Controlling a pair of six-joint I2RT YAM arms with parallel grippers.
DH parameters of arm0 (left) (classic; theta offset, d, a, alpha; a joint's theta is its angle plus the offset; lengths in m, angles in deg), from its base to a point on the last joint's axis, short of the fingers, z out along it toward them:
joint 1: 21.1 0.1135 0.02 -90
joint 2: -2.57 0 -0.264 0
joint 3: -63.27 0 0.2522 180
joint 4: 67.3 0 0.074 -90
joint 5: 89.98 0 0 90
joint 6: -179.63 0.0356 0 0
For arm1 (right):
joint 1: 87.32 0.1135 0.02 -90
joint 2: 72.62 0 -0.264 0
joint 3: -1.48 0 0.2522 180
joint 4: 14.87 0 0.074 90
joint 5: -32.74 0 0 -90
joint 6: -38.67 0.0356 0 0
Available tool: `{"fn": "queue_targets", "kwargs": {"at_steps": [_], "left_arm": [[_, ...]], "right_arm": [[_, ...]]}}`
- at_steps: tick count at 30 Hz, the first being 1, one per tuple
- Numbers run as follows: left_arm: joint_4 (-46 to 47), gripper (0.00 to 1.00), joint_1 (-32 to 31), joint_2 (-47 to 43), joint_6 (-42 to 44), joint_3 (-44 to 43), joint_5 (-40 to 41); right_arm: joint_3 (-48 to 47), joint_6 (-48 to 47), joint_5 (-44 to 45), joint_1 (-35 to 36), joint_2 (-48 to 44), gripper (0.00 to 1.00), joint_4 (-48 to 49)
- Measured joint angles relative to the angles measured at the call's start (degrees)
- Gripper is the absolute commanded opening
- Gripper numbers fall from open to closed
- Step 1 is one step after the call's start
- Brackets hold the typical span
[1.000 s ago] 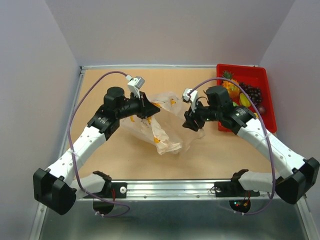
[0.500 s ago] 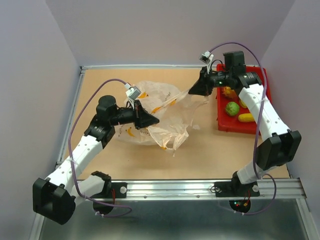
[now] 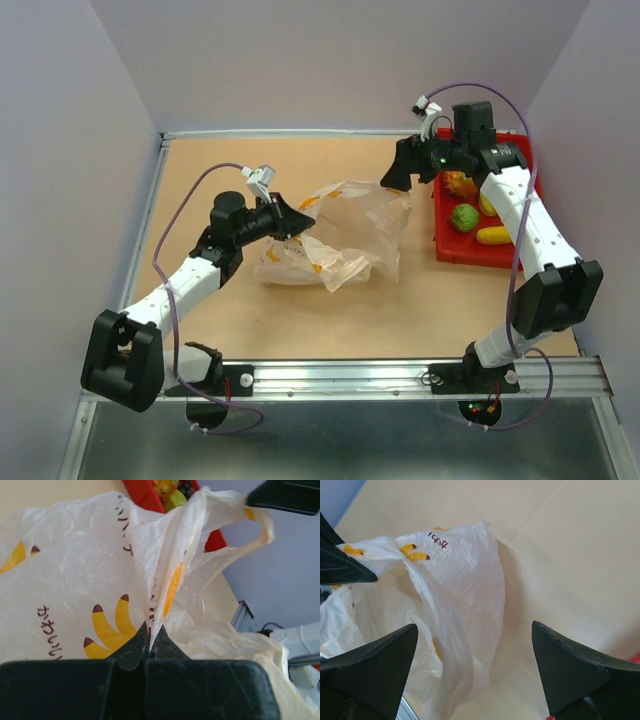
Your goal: Place the fake fruits into the plastic bag and tie a complex knot
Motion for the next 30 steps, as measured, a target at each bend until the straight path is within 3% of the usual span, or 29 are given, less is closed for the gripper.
{"fn": "queue_targets", "kwargs": {"at_steps": [7, 14, 20, 30], "left_arm": [[8.96, 0.00, 1.99, 1.03, -2.75, 1.33, 6.97], [15.76, 0.00, 3.74, 3.43, -4.31, 1.33, 11.02], [16.35, 0.00, 3.74, 7.85, -4.66, 0.96, 13.29], [16.22, 0.00, 3.72, 10.01, -1.95, -0.63, 12.74]], "right_arm": [[-3.50, 9.64, 9.40, -5.92, -4.42, 1.00, -0.11], [1.22, 8.70, 19.21, -14.80, -6.36, 1.00, -2.99], [6.25, 2.64, 25.62, -20.11, -1.55, 1.00, -4.87], [9.97, -0.50, 29.16, -20.65, 9.38, 1.00, -2.95]]}}
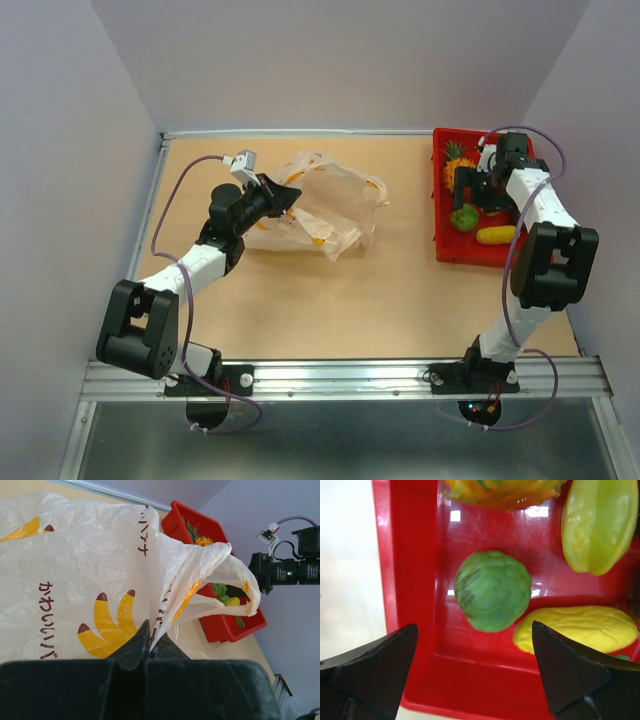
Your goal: Place the fake fruits into the plastic bag and tie a complex knot
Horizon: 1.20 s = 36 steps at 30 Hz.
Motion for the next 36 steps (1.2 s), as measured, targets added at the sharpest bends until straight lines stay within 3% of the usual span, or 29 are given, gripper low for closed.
{"fn": "queue_targets", "kwargs": {"at_steps": [11, 15, 22, 26, 36], "left_arm": [[-0.44, 0.00, -0.02, 2.51, 1.86, -0.61, -0.04], [-0.55, 0.00, -0.13, 3.56, 2.29, -1.44, -0.02], [-0.42, 0.00, -0.52, 3.96, 2.32, -2.25, 0.09], [-0.70, 0.00, -0.74, 4.20, 2.05, -2.45, 0.96], [-5.70, 0.00, -1.99, 6.60, -5.18, -5.51, 6.36]], "right_arm": [[1.11, 1.09, -0.50, -0.02, 6.54, 0.98, 6.03], [2.71, 1.03, -0.50, -0.02, 7.17, 0.87, 6.82], [4.07, 0.92, 0.28, -0.15, 7.17, 0.45, 7.06], [4.07, 1.07, -0.35, -0.76, 6.34, 0.33, 6.97], [4.59, 1.64, -18.51, 0.17, -19.08, 0.28, 6.36]]}}
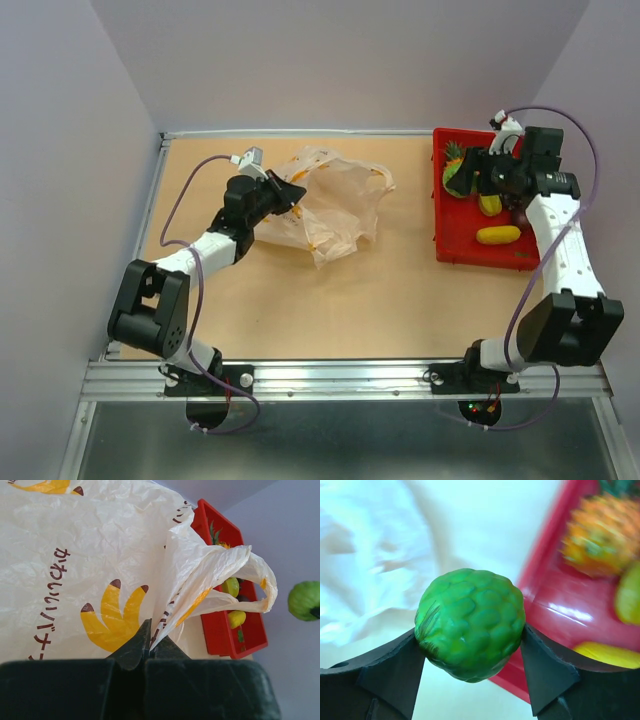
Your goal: Place the fake fruits into the plastic bag and tie a complex knot
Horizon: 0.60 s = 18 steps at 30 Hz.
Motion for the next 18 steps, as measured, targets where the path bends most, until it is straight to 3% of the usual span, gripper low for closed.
{"fn": "queue_targets", "kwargs": {"at_steps": [6, 11, 14, 16, 17, 18], "left_arm": [[-1.05, 0.00, -0.98, 1.79, -5.22, -1.81, 0.76], [-0.94, 0.00, -2.29, 1.92, -8.61, -1.99, -0.13], [-0.92, 0.00, -3.02, 1.92, -10.64, -1.99, -0.72], [-0.92, 0.00, -3.28, 1.92, -11.74, -1.99, -0.98], [-0.87, 0.00, -3.30, 1.92, -12.24, -1.99, -1.09], [-0.81, 0.00, -3.37, 1.92, -12.63, -1.99, -1.20]], "right_arm": [[0.00, 0.96, -7.74, 9.49, -5.11, 0.28, -0.28], [0.00, 2.78, -6.51, 22.82, -3.98, 0.26, 2.91], [-0.13, 4.44, -3.82, 26.62, -0.48, 0.27, 7.65], [-0.22, 5.42, -1.29, 29.35, 5.35, 0.50, 10.25], [-0.83, 5.77, 0.63, 30.42, 8.02, 0.81, 11.32], [-1.95, 6.12, 2.01, 31.41, 11.80, 0.92, 11.93]]}}
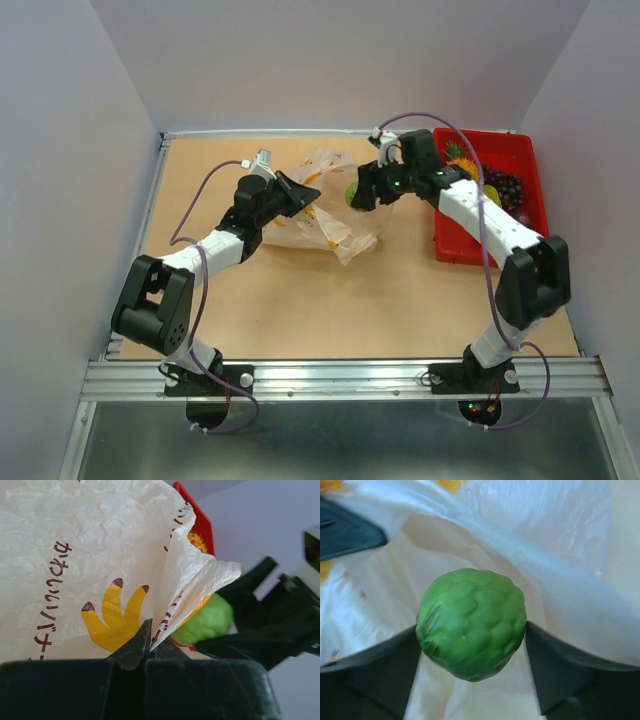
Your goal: Place the fake fruits into the plastic bag and tie a complex knot
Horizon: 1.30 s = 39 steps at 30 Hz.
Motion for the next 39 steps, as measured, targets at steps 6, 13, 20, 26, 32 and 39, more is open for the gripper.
{"fn": "queue_targets", "kwargs": {"at_steps": [6, 13, 20, 26, 32, 39], "left_arm": [[0.22, 0.00, 0.00, -0.04, -1.60, 0.00, 0.02], [1.03, 0.00, 0.00, -0.04, -2.69, 0.00, 0.09], [0.92, 0.00, 0.00, -0.04, -2.95, 0.00, -0.44], [0.90, 0.00, 0.00, -0.04, -2.97, 0.00, -0.76], [0.94, 0.00, 0.00, 0.04, -3.26, 0.00, -1.11], [1.01, 0.00, 0.00, 0.04, -3.58, 0.02, -1.22]], "right_arm": [[-1.73, 0.98, 3.82, 3.61, 7.41, 1.00, 0.42], [4.02, 4.83, 2.03, 3.41, -12.96, 0.96, -0.02], [14.84, 17.38, 13.35, -1.14, -29.62, 0.84, 1.44], [17.90, 28.06, 15.13, -9.11, -19.21, 0.83, 2.91], [23.12, 32.41, 14.47, -9.22, -11.45, 0.78, 7.04], [28.59, 32.11, 13.92, -9.03, -8.33, 0.73, 18.73]]}}
